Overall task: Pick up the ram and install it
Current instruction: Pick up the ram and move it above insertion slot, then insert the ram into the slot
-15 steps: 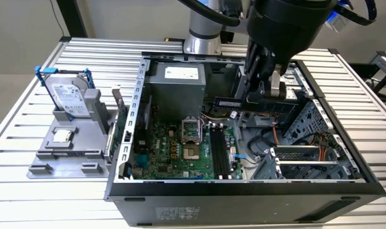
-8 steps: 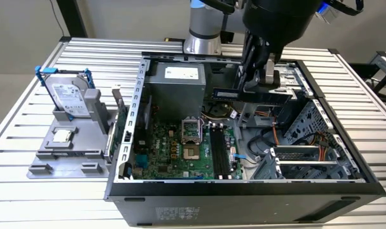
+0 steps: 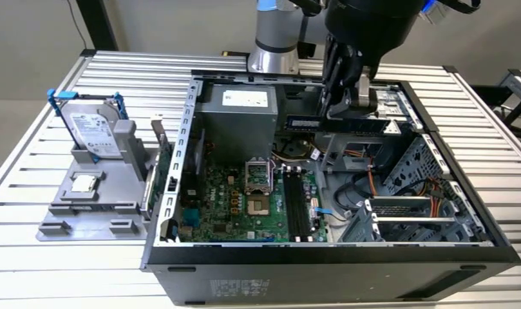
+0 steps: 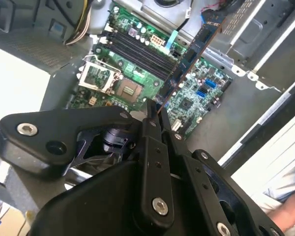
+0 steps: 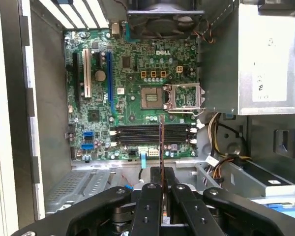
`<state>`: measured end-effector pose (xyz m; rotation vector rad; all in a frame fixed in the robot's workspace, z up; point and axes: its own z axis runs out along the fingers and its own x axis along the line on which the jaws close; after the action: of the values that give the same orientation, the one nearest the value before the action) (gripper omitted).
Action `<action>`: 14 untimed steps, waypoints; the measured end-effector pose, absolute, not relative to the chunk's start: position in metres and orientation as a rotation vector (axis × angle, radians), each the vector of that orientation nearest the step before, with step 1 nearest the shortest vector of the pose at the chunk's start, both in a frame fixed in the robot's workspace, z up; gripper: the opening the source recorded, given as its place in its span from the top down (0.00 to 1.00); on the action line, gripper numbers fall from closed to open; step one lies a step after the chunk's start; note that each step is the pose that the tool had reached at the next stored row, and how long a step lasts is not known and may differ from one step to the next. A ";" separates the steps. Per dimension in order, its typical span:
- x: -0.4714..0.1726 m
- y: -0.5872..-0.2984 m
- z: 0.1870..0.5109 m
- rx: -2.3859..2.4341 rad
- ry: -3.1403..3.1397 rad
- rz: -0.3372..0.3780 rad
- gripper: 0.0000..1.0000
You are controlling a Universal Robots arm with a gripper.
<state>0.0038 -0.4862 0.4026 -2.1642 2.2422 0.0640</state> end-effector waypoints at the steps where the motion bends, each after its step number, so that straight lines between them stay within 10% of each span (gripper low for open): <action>1: 0.004 -0.484 0.403 -2.171 2.236 0.064 1.00; 14: 0.003 -0.447 0.402 -2.176 2.232 0.064 1.00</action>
<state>0.0035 -0.4474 0.4025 -2.1759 2.2316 0.0639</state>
